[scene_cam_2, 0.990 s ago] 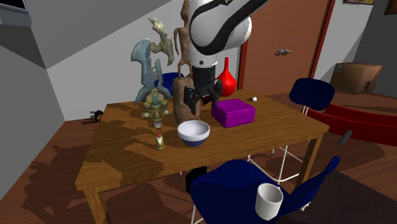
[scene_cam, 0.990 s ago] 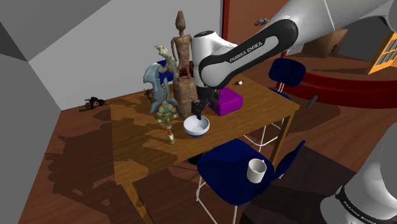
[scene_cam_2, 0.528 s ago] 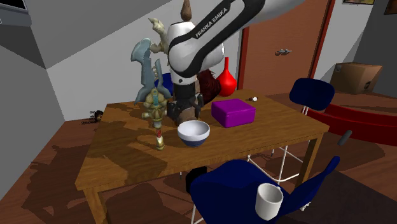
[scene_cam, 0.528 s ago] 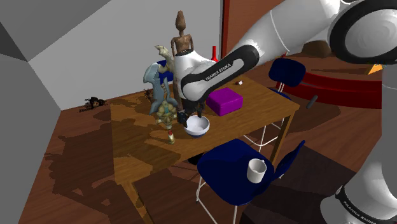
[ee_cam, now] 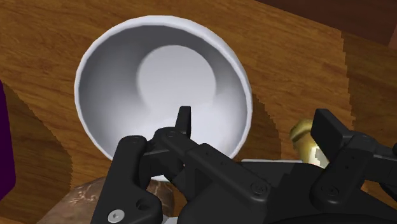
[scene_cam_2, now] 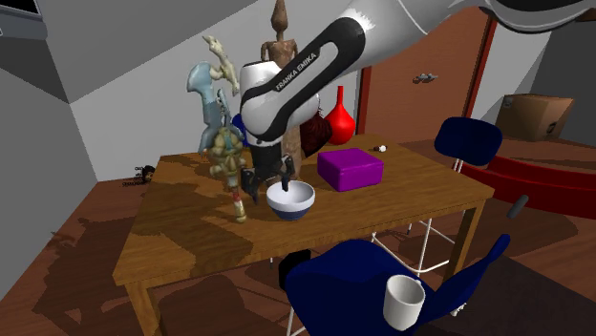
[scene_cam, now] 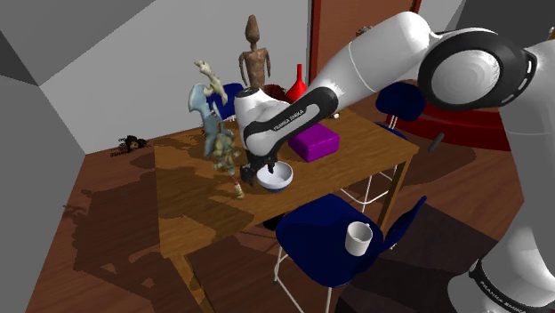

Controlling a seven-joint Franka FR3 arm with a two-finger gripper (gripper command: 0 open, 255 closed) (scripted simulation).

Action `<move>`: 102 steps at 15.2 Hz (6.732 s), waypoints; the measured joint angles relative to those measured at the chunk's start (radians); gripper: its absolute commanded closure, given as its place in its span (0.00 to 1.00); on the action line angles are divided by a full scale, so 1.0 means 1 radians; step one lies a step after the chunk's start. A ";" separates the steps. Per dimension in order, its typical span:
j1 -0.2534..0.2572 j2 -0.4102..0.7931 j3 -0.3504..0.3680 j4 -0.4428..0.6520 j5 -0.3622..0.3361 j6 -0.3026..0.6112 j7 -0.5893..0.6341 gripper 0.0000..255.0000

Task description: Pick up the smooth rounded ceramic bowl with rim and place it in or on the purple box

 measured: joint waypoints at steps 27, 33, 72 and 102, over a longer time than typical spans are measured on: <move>-0.003 -0.014 0.002 0.011 0.004 -0.024 -0.006 1.00; -0.006 -0.059 0.009 0.025 0.015 -0.083 -0.017 1.00; -0.264 -0.055 -0.065 0.379 0.089 -0.400 -0.412 1.00; -0.363 0.130 -0.094 0.441 0.096 -0.268 -0.532 1.00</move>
